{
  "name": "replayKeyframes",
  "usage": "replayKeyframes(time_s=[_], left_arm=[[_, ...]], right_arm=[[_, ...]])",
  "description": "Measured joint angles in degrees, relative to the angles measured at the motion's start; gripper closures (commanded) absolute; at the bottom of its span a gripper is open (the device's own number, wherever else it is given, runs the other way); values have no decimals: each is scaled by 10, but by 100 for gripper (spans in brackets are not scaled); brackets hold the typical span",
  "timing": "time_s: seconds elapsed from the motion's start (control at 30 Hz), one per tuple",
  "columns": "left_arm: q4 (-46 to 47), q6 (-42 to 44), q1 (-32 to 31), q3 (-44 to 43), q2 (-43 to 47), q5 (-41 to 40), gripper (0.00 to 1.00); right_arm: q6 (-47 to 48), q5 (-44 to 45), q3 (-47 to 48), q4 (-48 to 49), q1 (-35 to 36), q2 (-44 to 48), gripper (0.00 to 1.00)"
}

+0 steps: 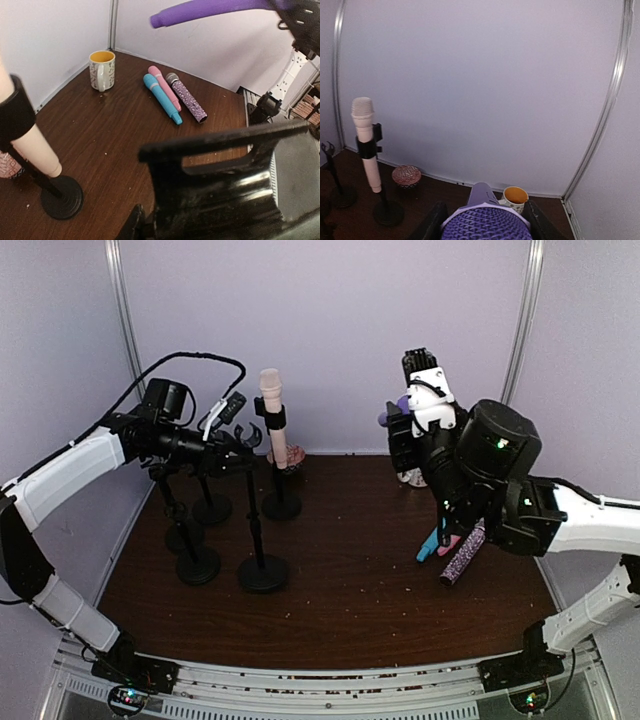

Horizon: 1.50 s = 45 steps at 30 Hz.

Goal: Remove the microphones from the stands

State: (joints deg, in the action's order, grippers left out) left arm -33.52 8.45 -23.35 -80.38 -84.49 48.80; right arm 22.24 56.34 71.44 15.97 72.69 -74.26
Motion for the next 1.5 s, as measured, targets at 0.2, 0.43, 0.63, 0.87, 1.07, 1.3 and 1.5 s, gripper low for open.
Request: replayKeyframes(time_s=[0.2,0.43,0.63,0.87,1.07,1.3,1.5], left_arm=[[-41,42,-38,-69,-31,19,100],[-63,78,-64,-132,-89,37,100],[-103,128,-73,-128,-93,35,100],[-121,173,-77,-111,-93,30,95],[-131,194,-77,-109,-93,28,74],[-145,206,-78,-109,-83,36,37],[-151,212,-78,-108,-48,35,21]], right_arm=[[-138,-17,-67,-96,-141,23,100],[-160,-65,-66,-155,-208,-78,100],[-258,-183,-56,-252,-259,-109,100],[-334,-252,-43,-304,-300,-104,100],[-397,-344,-20,-364,-349,-117,100],[-459,-475,20,-411,-430,-162,100],[-499,-540,97,-422,-470,-234,100]])
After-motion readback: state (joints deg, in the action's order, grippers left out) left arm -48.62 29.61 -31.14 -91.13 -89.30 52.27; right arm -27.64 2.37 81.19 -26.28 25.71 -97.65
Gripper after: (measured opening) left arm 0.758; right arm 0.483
